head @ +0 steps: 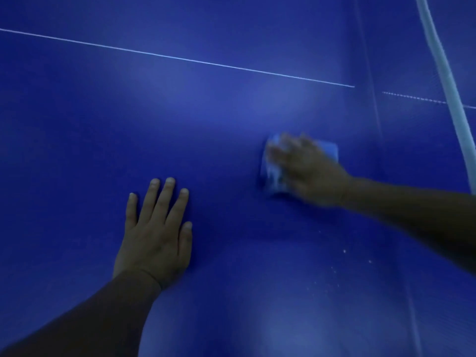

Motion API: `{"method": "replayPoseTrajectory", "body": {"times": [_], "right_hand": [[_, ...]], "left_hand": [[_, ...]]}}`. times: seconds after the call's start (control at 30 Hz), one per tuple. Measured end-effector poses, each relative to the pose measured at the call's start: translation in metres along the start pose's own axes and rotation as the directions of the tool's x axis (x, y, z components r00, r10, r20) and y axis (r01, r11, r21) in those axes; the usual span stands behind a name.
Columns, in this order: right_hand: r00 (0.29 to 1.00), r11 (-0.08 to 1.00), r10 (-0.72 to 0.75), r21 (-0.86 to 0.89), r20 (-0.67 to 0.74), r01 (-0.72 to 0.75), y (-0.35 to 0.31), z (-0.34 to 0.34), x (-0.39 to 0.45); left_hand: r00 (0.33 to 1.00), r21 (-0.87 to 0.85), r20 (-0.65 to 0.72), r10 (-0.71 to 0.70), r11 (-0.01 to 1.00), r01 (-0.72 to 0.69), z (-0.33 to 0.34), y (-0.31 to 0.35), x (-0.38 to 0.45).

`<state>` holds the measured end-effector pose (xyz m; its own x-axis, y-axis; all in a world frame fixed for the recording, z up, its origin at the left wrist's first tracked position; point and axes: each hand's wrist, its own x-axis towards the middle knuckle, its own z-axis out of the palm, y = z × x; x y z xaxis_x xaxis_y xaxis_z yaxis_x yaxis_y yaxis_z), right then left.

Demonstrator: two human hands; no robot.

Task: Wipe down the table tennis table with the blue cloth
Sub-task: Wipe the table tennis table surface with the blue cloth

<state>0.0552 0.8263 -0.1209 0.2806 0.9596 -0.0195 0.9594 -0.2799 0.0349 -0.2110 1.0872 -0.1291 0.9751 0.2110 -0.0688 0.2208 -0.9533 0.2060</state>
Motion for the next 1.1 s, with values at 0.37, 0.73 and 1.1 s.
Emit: {"method": "replayPoseTrajectory", "body": {"times": [0.37, 0.73, 1.1], "right_hand": [[0.991, 0.982, 0.097, 0.156, 0.087, -0.110, -0.206, -0.009, -0.143], [0.774, 0.771, 0.632, 0.126, -0.034, -0.624, -0.195, -0.001, -0.095], [0.754, 0.740, 0.656, 0.160, 0.046, -0.654, -0.195, -0.015, -0.073]], "left_hand": [[0.999, -0.041, 0.034, -0.023, 0.999, 0.025, 0.000, 0.002, 0.000], [0.992, -0.157, 0.061, 0.112, 0.982, -0.101, -0.011, -0.017, -0.062], [0.997, -0.046, 0.062, 0.053, 0.998, -0.050, 0.010, -0.032, -0.245]]}}
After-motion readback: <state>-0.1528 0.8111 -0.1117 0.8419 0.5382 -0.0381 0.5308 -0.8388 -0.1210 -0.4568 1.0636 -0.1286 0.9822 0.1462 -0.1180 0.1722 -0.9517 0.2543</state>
